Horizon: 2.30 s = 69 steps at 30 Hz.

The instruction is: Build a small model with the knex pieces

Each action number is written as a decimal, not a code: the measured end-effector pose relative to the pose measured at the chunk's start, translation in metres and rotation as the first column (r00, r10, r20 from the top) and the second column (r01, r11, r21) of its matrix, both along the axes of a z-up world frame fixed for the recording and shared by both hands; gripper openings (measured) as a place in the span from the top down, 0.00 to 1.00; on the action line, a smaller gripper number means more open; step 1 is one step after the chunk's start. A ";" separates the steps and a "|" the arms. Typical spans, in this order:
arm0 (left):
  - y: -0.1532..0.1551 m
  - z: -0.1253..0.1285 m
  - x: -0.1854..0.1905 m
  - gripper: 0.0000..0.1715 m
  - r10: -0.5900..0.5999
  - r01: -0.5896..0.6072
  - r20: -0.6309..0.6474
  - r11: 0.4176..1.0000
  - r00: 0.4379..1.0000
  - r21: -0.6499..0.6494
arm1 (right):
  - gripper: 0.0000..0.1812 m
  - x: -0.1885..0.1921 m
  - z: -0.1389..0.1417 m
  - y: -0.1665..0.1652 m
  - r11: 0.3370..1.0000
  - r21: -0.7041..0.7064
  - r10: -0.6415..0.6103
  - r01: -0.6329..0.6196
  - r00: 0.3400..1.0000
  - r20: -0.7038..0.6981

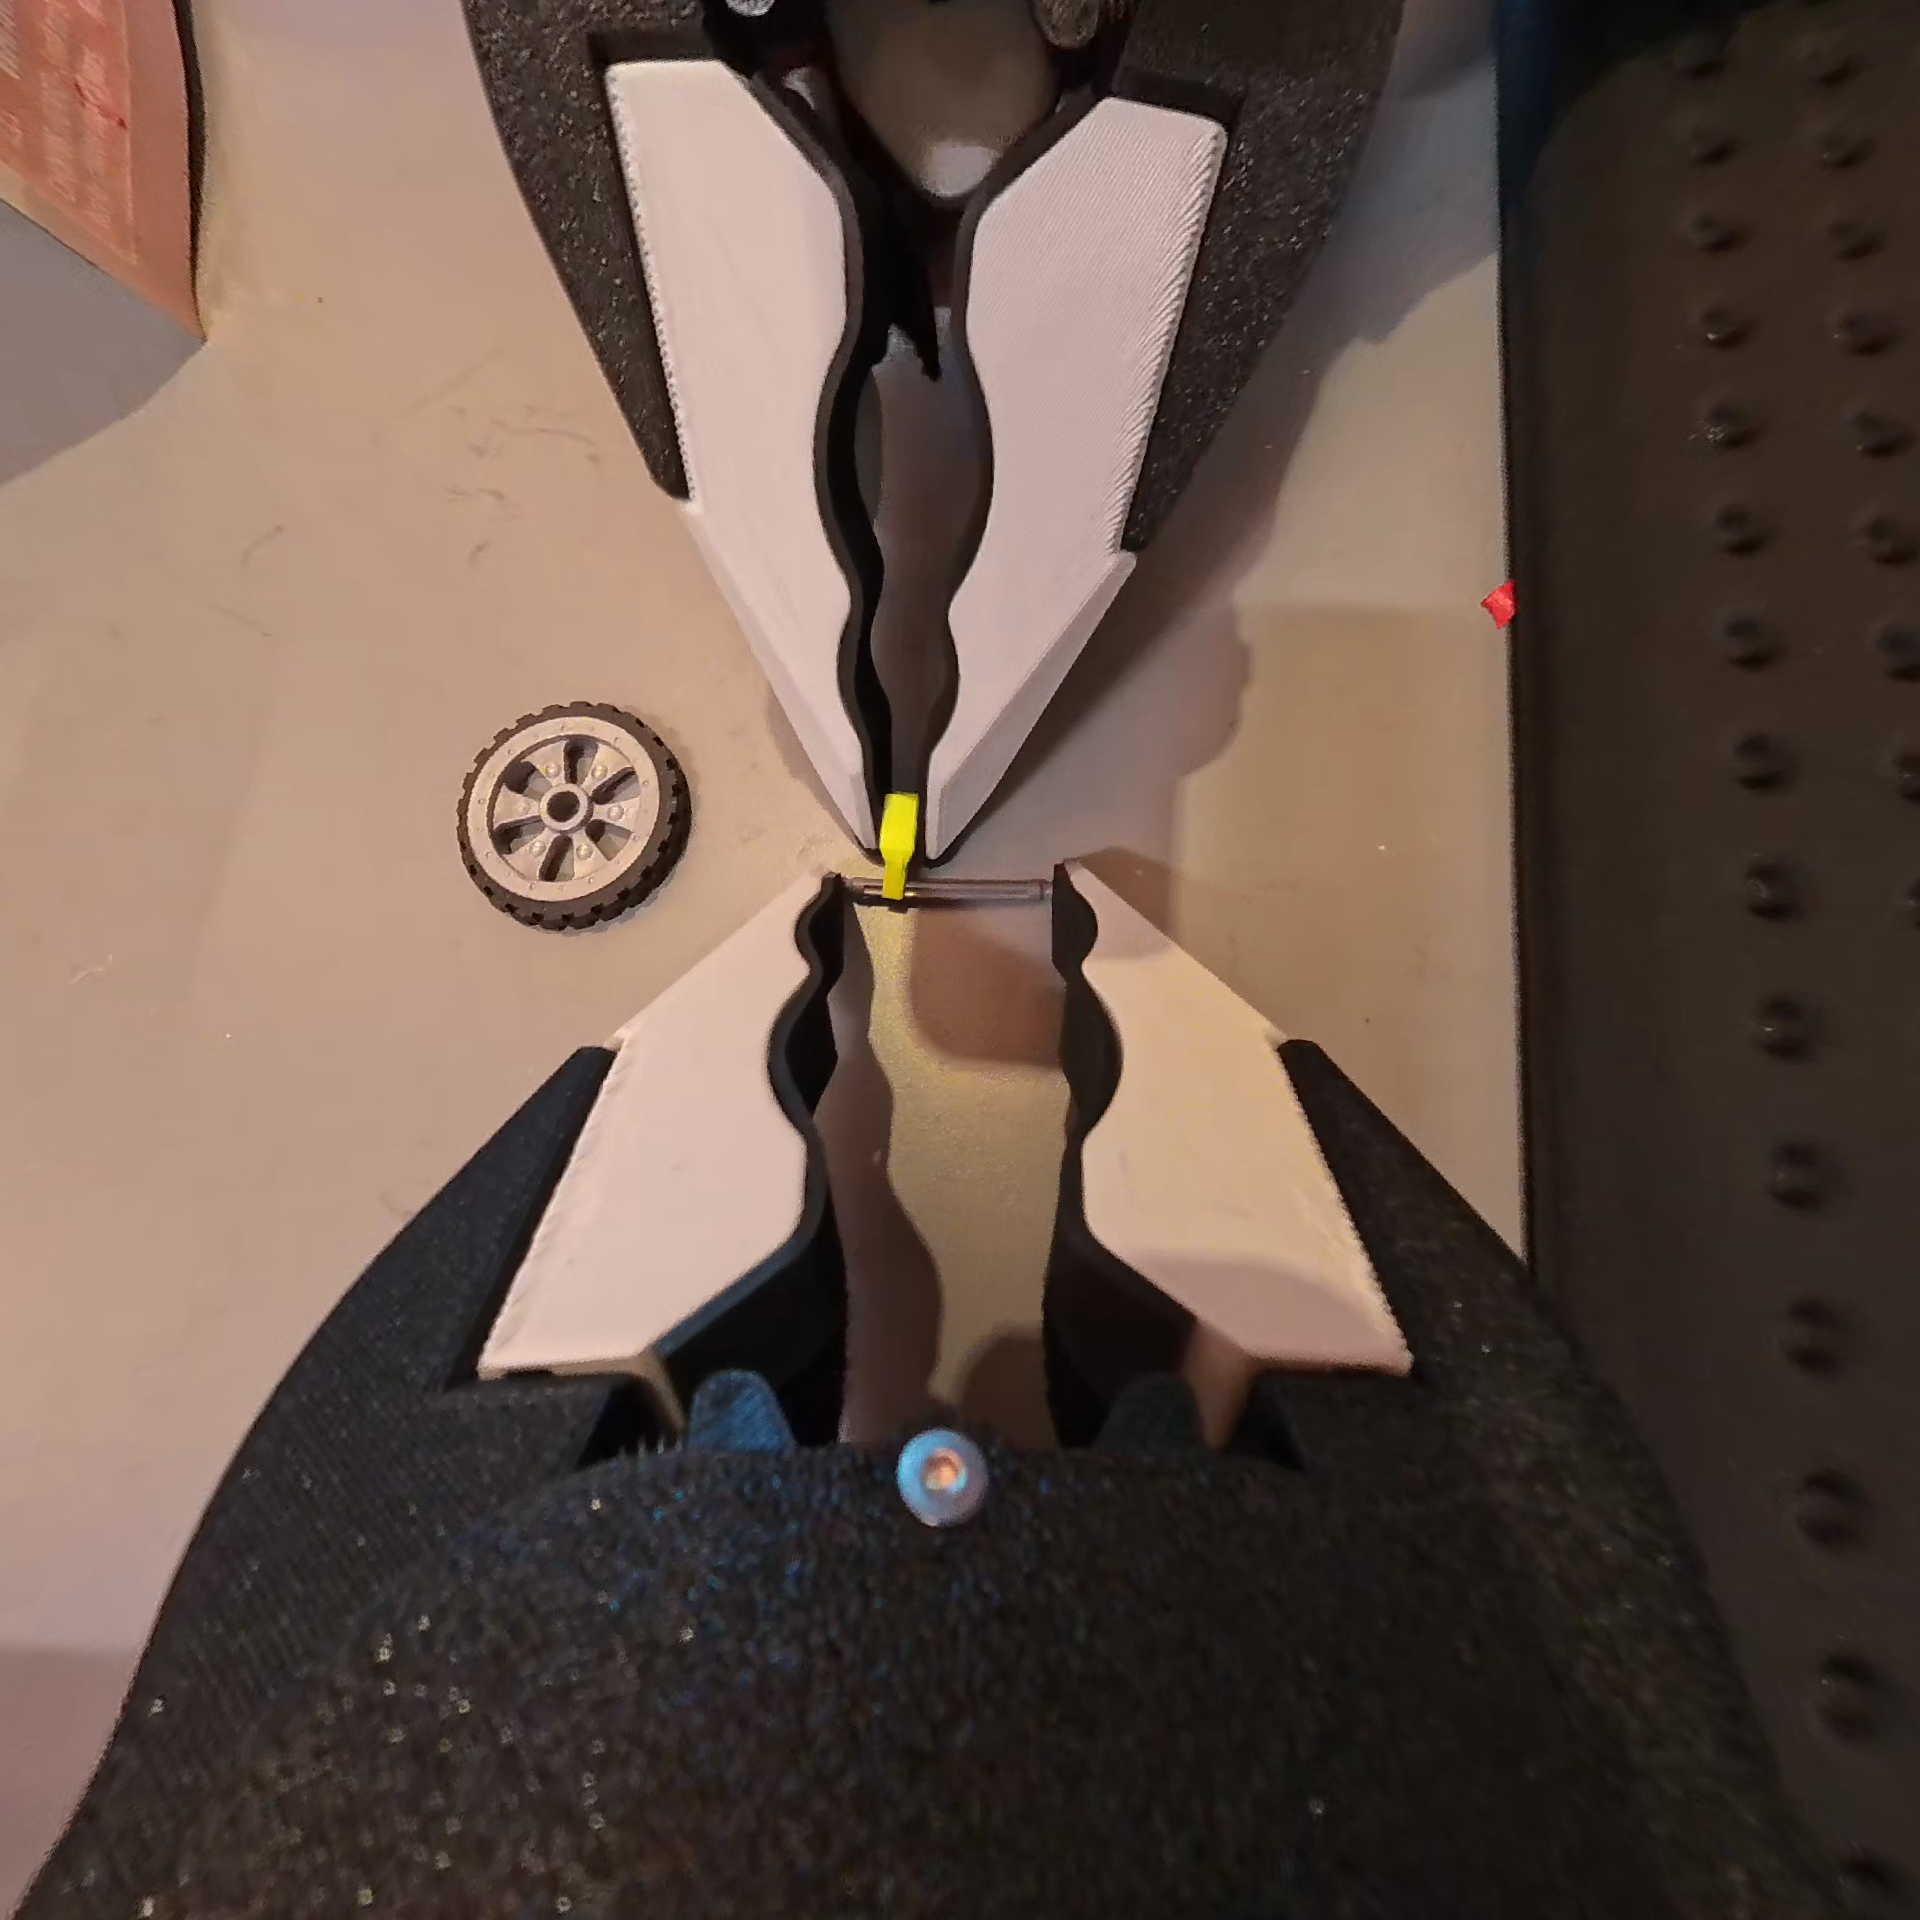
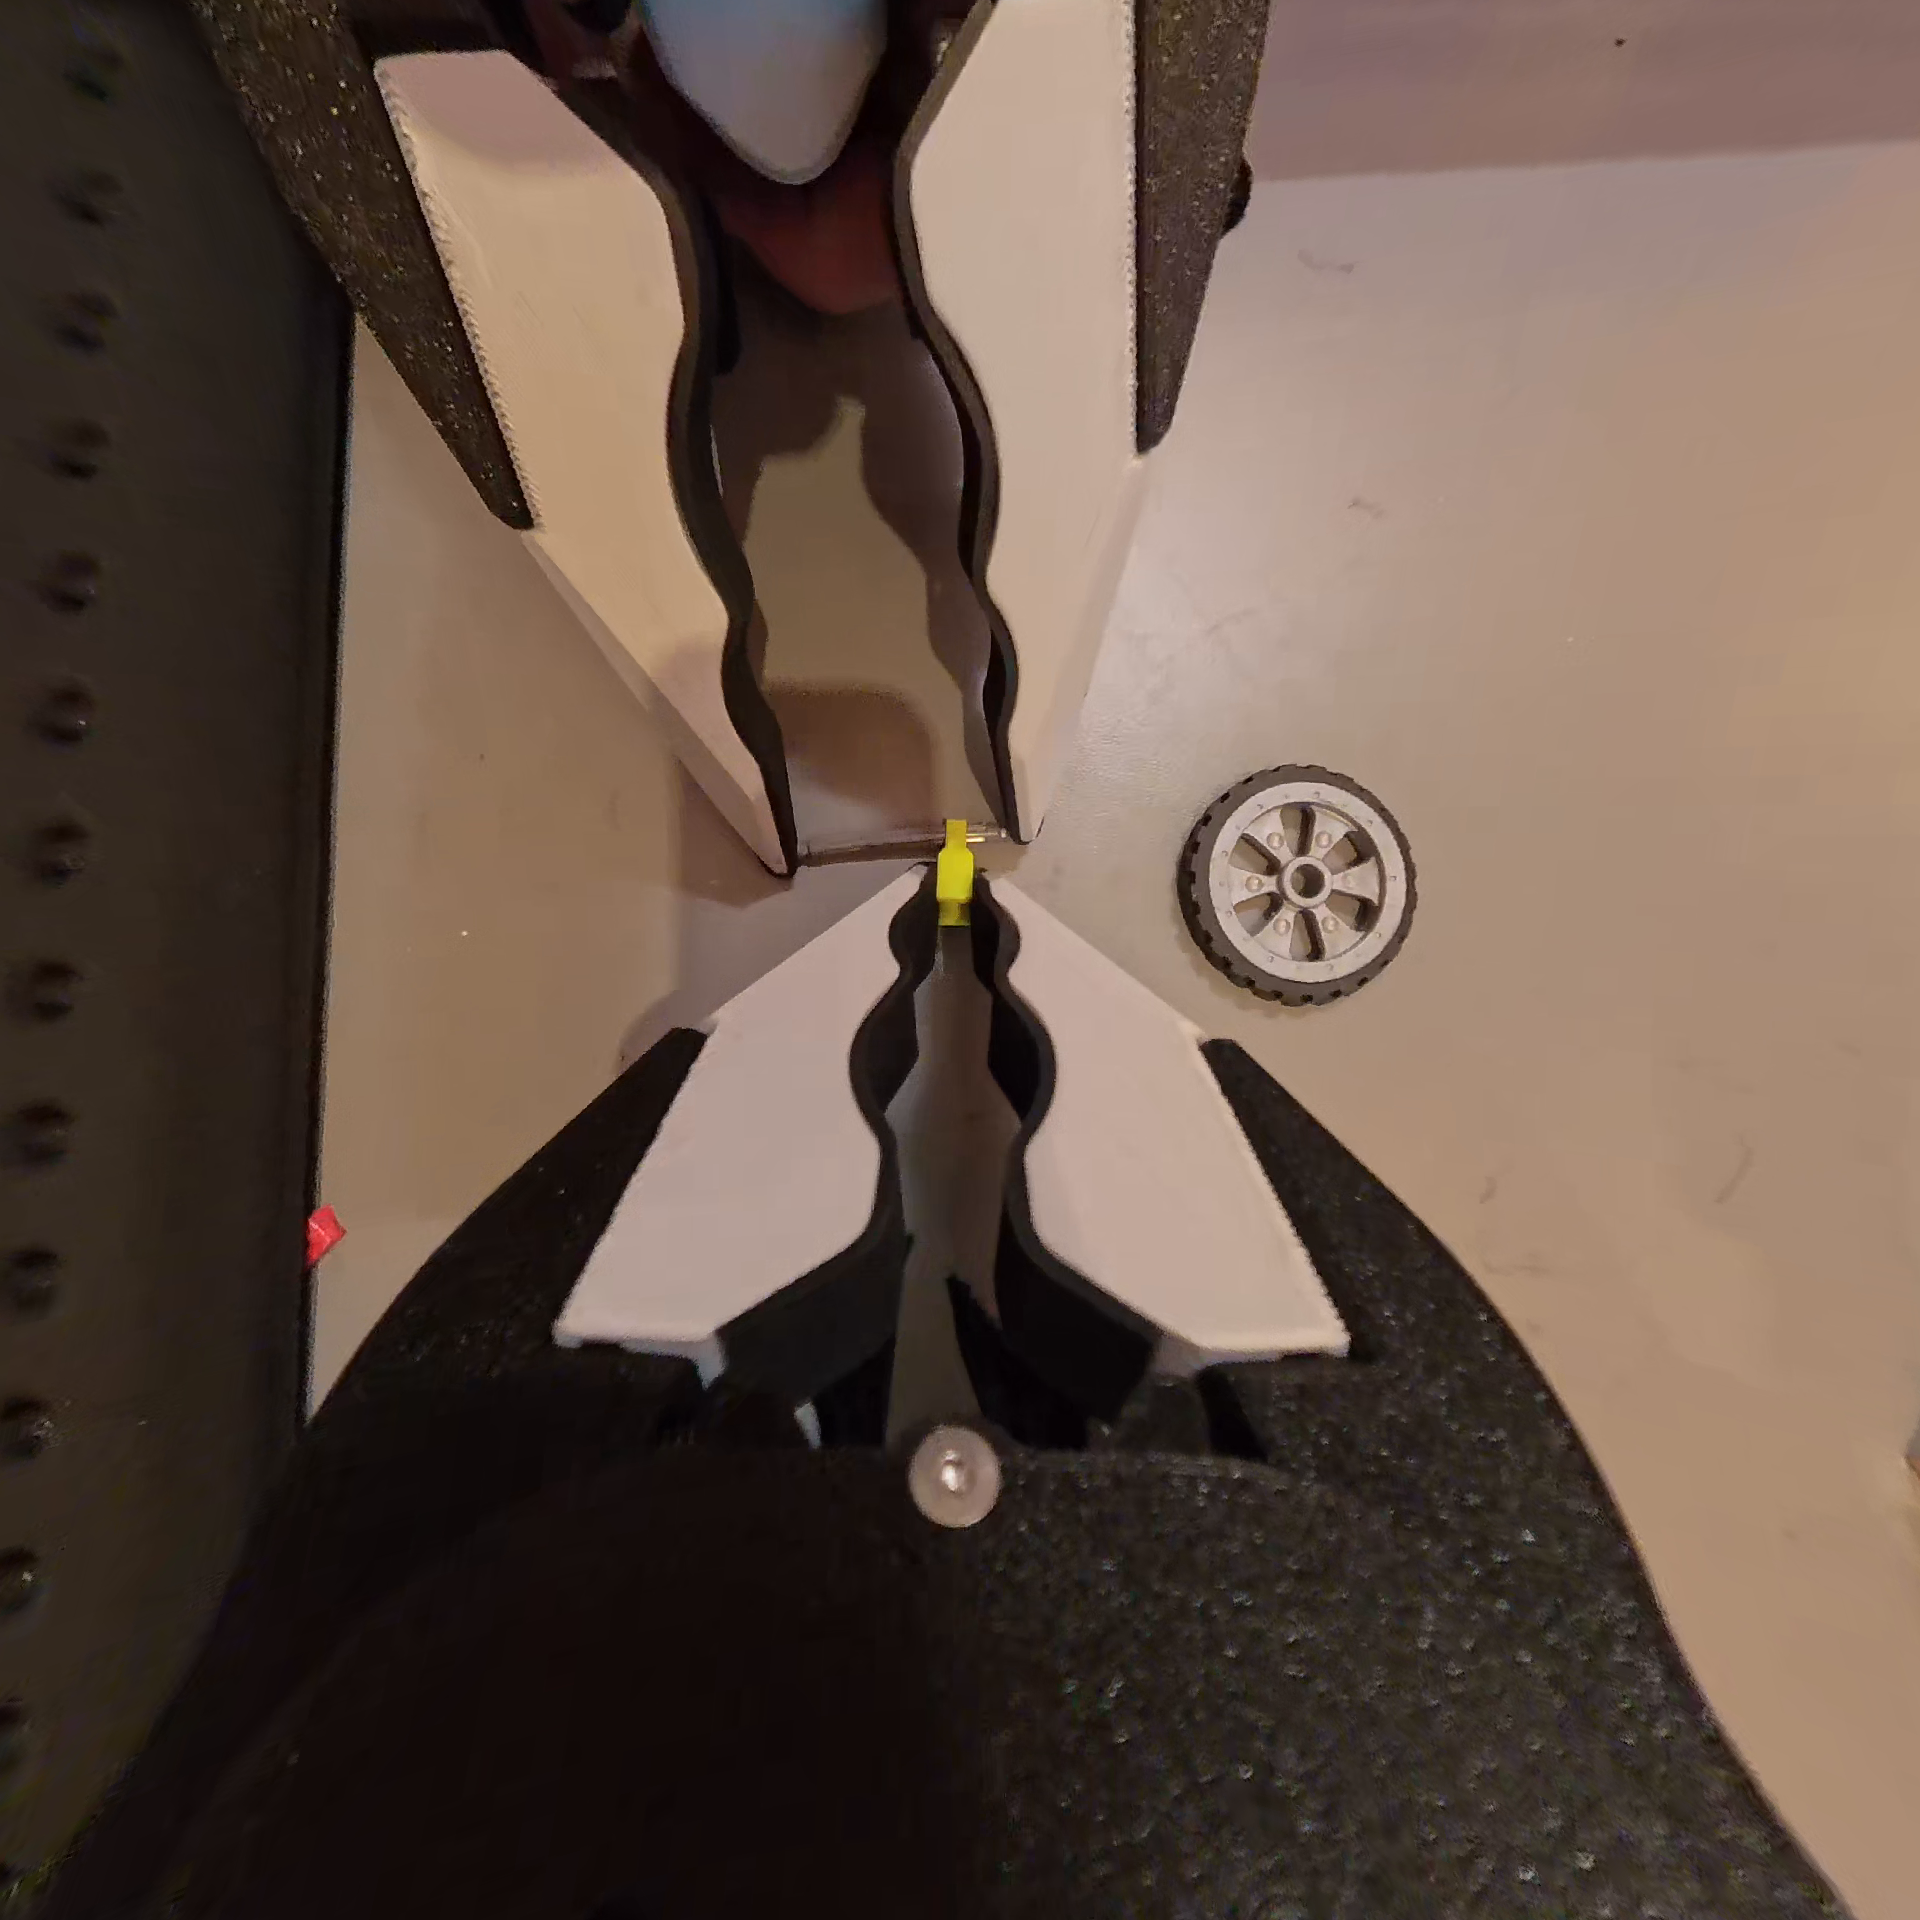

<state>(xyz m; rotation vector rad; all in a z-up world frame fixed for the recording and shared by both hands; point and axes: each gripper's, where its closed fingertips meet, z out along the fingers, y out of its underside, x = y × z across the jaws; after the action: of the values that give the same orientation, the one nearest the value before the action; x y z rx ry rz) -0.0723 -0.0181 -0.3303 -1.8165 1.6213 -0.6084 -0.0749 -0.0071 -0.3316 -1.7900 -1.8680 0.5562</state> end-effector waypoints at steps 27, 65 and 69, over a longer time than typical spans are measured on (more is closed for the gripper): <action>0.000 0.001 0.001 0.78 0.011 -0.012 0.019 1.000 1.000 0.013 | 0.98 -0.001 0.000 0.000 0.991 -0.053 0.122 -0.119 0.990 0.066; 0.007 0.000 0.005 0.90 0.062 -0.063 0.007 0.997 0.998 0.053 | 0.97 -0.001 0.000 -0.001 0.997 -0.031 0.070 -0.076 0.985 -0.156; 0.007 0.000 0.006 0.90 0.060 -0.060 0.006 0.997 0.998 0.054 | 0.97 -0.001 0.001 -0.002 0.997 -0.021 0.073 -0.077 0.985 -0.157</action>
<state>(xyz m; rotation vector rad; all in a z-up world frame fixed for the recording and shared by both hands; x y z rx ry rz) -0.0665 -0.0107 -0.3303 -1.8168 1.5593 -0.5364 -0.0761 -0.0086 -0.3310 -1.6478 -1.8340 0.7308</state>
